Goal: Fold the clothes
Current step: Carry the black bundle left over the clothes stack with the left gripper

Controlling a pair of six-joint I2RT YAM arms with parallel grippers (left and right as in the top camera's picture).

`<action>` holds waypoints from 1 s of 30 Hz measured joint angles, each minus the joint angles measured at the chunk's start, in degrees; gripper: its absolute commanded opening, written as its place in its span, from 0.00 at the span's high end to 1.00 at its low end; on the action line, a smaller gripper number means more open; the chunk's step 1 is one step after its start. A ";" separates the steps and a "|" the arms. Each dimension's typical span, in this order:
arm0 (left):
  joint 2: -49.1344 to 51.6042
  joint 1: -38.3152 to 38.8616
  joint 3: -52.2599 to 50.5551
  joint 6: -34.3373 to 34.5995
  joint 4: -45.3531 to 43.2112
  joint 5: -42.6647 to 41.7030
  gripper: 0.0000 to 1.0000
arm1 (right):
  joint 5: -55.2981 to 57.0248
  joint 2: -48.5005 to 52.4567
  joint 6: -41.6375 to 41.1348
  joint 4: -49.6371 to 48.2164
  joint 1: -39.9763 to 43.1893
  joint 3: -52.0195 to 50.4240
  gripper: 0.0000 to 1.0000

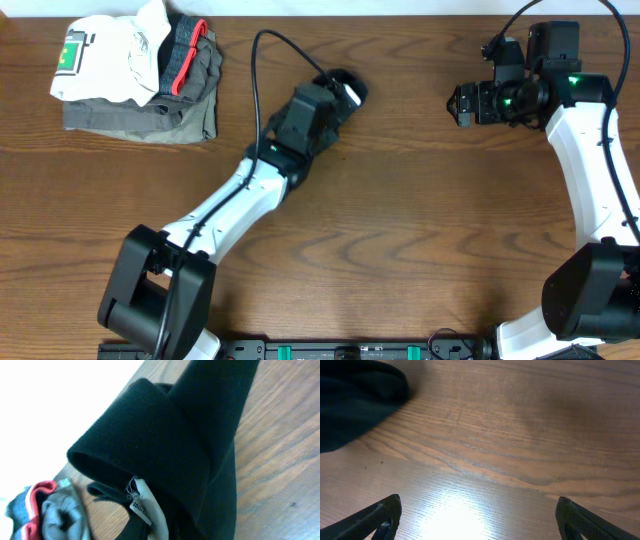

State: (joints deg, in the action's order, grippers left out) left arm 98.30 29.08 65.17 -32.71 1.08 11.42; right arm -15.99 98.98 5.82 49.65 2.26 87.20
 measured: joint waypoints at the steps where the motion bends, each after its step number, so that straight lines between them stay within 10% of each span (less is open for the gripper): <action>1: 0.07 -0.59 1.77 -0.02 1.53 0.39 0.94 | 0.00 0.00 0.00 -0.09 0.00 -0.28 0.04; 15: 0.17 -10.82 16.46 -4.85 1.16 2.97 0.94 | -0.11 0.00 0.00 -1.01 0.00 -1.36 0.04; 30: 0.39 -35.60 16.48 -12.63 -18.75 6.14 0.94 | -2.29 0.00 -0.48 -2.36 0.00 -1.46 0.04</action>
State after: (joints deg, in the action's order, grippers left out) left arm 98.70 -6.52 81.65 -45.34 -17.67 17.56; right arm -18.28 98.98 5.34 47.29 2.26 85.73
